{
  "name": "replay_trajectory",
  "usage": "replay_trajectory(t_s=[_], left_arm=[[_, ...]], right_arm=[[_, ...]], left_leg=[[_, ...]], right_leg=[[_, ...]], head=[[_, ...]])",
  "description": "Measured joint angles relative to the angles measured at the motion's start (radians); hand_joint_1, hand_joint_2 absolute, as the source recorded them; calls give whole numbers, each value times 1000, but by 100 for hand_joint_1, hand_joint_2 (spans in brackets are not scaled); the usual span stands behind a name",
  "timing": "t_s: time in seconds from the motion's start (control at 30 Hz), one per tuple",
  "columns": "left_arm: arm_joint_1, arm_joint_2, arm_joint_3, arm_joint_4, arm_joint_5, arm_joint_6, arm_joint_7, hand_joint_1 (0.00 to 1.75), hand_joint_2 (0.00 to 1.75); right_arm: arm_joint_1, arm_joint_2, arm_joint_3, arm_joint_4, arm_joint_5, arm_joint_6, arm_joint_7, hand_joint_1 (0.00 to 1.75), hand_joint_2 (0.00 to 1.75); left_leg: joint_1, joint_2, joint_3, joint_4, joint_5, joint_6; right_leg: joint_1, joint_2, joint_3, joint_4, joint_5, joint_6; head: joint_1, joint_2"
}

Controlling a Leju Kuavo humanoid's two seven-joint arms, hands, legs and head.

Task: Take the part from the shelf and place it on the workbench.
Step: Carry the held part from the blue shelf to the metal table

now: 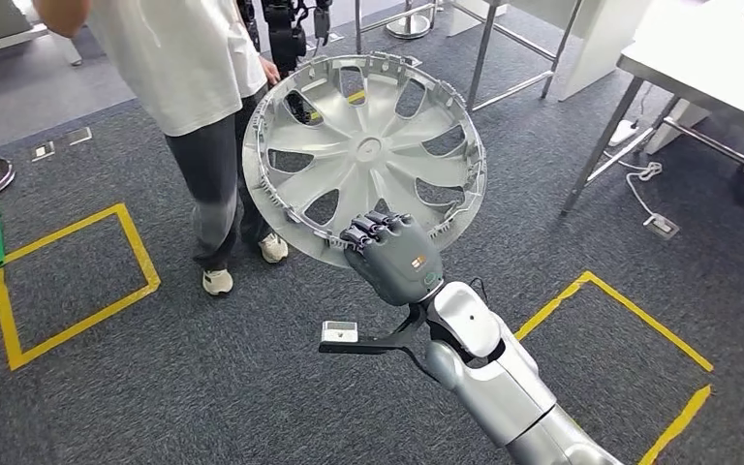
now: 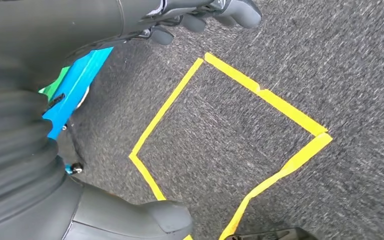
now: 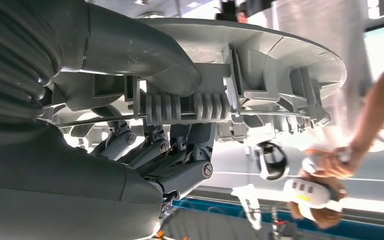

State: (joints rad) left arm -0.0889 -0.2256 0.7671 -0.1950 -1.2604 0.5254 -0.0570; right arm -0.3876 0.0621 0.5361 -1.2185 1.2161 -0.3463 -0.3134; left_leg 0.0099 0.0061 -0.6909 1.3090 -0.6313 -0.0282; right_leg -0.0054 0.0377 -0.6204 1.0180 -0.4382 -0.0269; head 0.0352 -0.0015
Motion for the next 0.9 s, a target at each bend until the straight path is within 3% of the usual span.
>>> replay_trajectory(t_s=[0.03, 0.07, 0.13, 0.2, 0.23, 0.27, 0.3, 0.37, 0.43, 0.47, 0.5, 0.53, 0.6, 0.67, 0.73, 0.77, 0.8, 0.83, 0.9], left_arm=[[1, 0, 0, 0, 3, 0, 0, 0, 175], [2, 1, 1, 0, 6, 0, -2, 0, 175], [2, 1, 4, 1, 14, 3, -8, 0, 175], [2, 0, 8, 1, 22, 10, -14, 0, 175], [2, 0, 10, 2, 27, 14, -16, 0, 175], [2, 0, 12, 2, 31, 17, -19, 0, 175], [1, -1, 14, 1, 33, 19, -21, 0, 175], [1, -1, 15, 1, 34, 21, -23, 0, 175], [2, -1, 15, 1, 33, 22, -23, 0, 175], [3, -1, 15, 1, 33, 25, -23, 0, 175], [3, 0, 15, 1, 33, 29, -23, 0, 175], [2, 0, 15, 1, 33, 35, -23, 0, 175], [0, -1, 16, 1, 33, 49, -23, 0, 175], [0, -1, 16, 1, 32, 67, -12, 0, 175], [1, -1, 18, 1, 30, 85, 6, 0, 175], [1, -1, 20, 1, 30, 91, 12, 0, 175], [0, -1, 23, 1, 30, 96, 13, 0, 175], [0, -1, 25, 1, 30, 99, 13, 0, 175], [1, -1, 28, 1, 25, 102, 10, 0, 175]], right_arm=[[5, 1, -1, 0, -1, 0, 1, 175, 175], [10, 2, -2, 0, -1, 0, 4, 175, 175], [15, 7, -7, -1, 0, 1, 10, 175, 175], [15, 12, -14, -2, 4, 1, 16, 175, 175], [15, 14, -18, -3, 6, 1, 17, 175, 175], [16, 15, -22, -4, 7, 1, 18, 175, 175], [17, 15, -26, -4, 8, 1, 21, 175, 175], [15, 17, -34, -4, 10, 1, 29, 175, 175], [11, 20, -40, -4, 12, 0, 36, 175, 175], [10, 22, -43, -4, 11, -1, 38, 175, 175], [9, 22, -47, -4, 10, -1, 39, 175, 175], [9, 23, -50, -4, 7, -1, 40, 175, 175], [8, 24, -57, -3, -1, -2, 40, 175, 175], [4, 29, -63, -3, -12, -5, 42, 175, 175], [-2, 35, -70, -3, -22, -12, 48, 175, 175], [-5, 37, -74, -3, -26, -15, 51, 175, 175], [-5, 39, -79, -4, -29, -18, 54, 175, 175], [-6, 40, -83, -4, -31, -20, 56, 175, 175], [-8, 45, -90, -4, -35, -21, 61, 175, 175]], left_leg=[[3, -2, 1, -10, 21, -3], [6, -8, 20, -57, 56, -6], [17, -52, 74, -184, 114, -12], [21, -89, 103, -245, 125, -7], [18, -90, 106, -248, 122, 0], [18, -77, 106, -247, 125, 10], [17, -66, 105, -250, 128, 18], [17, -40, 106, -257, 133, 32], [11, -13, 105, -258, 133, 41], [8, 3, 105, -257, 132, 43], [5, 18, 105, -257, 131, 45], [3, 33, 106, -256, 129, 46], [1, 58, 110, -256, 125, 45], [-3, 81, 115, -256, 120, 39], [-5, 101, 119, -259, 117, 29], [-6, 112, 124, -262, 115, 24], [-5, 114, 128, -262, 112, 18], [-4, 100, 127, -254, 104, 13], [0, 45, 97, -183, 60, 6]], right_leg=[[-2, 15, 0, 2, -1, 2], [-5, 29, 0, 6, -2, 5], [-10, 57, -5, 20, -9, 18], [-12, 81, -17, 29, -9, 35], [-14, 93, -22, 28, -6, 43], [-16, 104, -25, 24, -1, 51], [-17, 100, -28, 25, -1, 56], [-13, 48, -55, 73, -29, 62], [-9, -11, -111, 190, -88, 64], [-9, -21, -139, 249, -110, 64], [-9, -26, -155, 284, -117, 63], [-8, -29, -153, 283, -107, 61], [-4, -49, -94, 178, -50, 52], [10, -95, -32, 62, -15, 38], [20, -112, -17, 26, -13, 28], [21, -100, -18, 21, -10, 25], [18, -87, -15, 16, -8, 20], [13, -76, -11, 10, -5, 15], [3, -53, -3, 1, -1, 6]], head=[[0, 0], [0, 0], [-1, 0], [-3, 0], [-4, 0], [-4, 0], [-3, 0], [2, 0], [8, 0], [8, 0], [8, 0], [8, 0], [8, 0], [8, 0], [7, 0], [8, 0], [7, 0], [7, 0], [5, 0]])
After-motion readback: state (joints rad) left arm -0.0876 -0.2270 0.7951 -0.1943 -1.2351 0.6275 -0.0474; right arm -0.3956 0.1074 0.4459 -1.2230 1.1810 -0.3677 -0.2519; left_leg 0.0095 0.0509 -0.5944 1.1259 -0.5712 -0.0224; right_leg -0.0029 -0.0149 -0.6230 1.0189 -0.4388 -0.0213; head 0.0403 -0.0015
